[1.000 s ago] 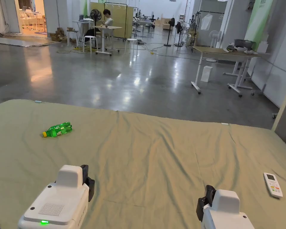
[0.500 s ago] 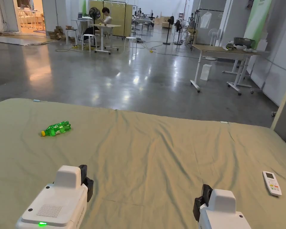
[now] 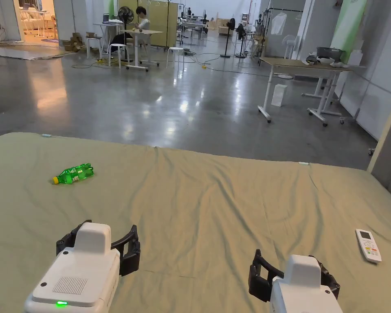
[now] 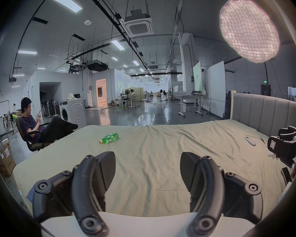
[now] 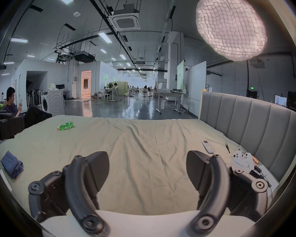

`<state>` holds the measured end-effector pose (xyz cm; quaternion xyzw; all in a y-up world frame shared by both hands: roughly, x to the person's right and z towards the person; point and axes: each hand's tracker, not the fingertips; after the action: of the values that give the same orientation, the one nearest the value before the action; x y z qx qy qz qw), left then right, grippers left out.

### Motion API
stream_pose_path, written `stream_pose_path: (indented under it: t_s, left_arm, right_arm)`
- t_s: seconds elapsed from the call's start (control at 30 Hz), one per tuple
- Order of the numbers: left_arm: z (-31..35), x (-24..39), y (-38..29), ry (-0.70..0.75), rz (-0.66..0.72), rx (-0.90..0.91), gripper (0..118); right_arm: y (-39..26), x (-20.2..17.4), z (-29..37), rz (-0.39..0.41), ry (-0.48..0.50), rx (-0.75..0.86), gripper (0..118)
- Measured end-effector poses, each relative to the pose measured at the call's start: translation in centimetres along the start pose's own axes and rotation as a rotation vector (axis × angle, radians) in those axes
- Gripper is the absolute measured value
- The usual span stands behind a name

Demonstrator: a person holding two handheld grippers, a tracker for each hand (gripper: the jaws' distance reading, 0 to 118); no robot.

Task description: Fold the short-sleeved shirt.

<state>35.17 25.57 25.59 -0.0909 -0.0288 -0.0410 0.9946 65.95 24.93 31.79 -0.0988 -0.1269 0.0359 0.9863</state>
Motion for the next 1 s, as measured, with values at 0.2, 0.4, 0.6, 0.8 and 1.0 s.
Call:
stream_pose_path:
  t_s: [0.2,0.4,0.6,0.8,1.0]
  left_arm:
    - [0.0,-0.1,-0.1,-0.009,0.013,-0.004,82]
    - [0.1,-0.3,-0.1,-0.008,0.027,-0.01,88]
    - [-0.2,-0.6,0.1,-0.015,0.072,-0.028,92]
    - [-0.5,-1.1,-0.1,-0.131,0.186,-0.004,93]
    - [-0.5,-0.7,-0.3,-0.096,0.198,0.02,94]
  right_arm:
    - [0.4,0.3,0.3,-0.007,0.013,-0.01,110]
    - [0.8,0.6,0.3,-0.014,0.027,0.0,115]
    - [0.9,0.4,-0.4,-0.072,0.07,-0.027,115]
    - [1.5,0.1,-0.3,-0.12,0.05,-0.059,115]
    - [1.5,-0.4,-1.2,-0.08,-0.017,-0.099,115]
